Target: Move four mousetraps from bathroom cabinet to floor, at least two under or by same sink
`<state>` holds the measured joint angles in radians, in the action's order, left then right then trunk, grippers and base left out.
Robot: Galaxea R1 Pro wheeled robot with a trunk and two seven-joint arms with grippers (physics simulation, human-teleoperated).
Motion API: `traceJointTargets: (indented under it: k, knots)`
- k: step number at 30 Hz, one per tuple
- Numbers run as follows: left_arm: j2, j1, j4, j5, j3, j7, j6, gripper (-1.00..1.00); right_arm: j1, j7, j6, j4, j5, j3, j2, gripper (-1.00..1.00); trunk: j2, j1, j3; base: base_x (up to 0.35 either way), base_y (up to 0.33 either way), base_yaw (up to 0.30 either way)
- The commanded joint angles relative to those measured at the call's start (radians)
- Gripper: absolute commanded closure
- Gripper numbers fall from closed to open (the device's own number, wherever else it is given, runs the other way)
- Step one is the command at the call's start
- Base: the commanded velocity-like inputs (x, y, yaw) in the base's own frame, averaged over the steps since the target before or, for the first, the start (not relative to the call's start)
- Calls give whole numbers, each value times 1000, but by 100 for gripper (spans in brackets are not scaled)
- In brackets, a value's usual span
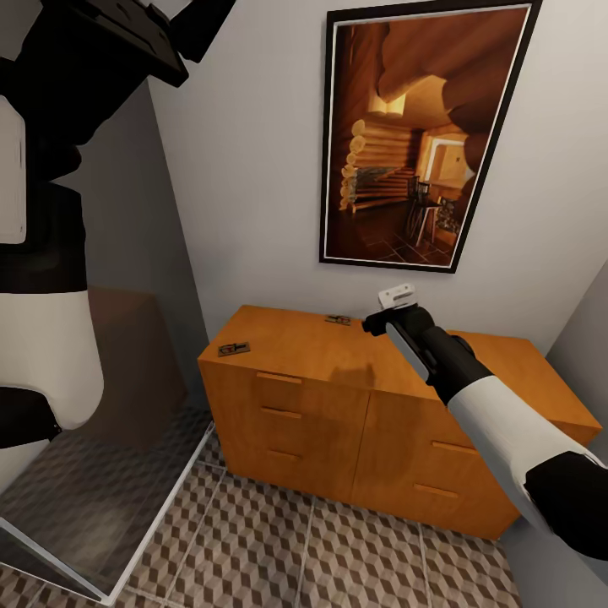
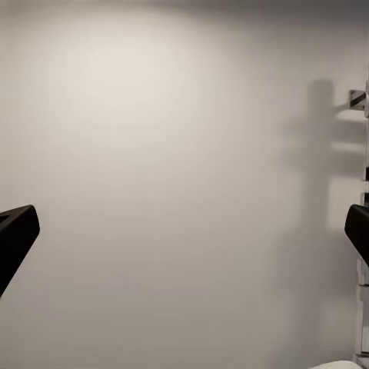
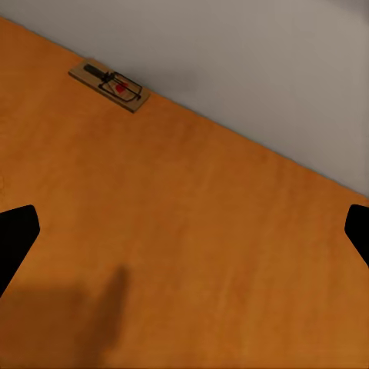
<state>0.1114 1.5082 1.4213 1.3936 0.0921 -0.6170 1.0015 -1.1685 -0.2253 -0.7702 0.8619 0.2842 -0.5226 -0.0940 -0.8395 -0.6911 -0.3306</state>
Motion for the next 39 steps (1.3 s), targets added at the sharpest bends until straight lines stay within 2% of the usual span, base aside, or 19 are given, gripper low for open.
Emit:
traceJointTargets:
  k: [1, 25, 39]
  knots:
    - [1, 1, -1, 0, 1, -4, 3, -100, 1, -9, -3, 2, 10, -5, -1, -100, -1, 0, -1, 0, 0, 0]
    - [1, 1, -1, -1, 0, -4, 3, -100, 13, -9, -3, 3, 10, -5, -3, -100, -1, 0, -1, 4, 0, 0]
    - [1, 1, -1, -1, 0, -4, 2, -100, 13, -9, -3, 2, 10, -7, -3, -100, -1, 0, -1, 159, 0, 0]
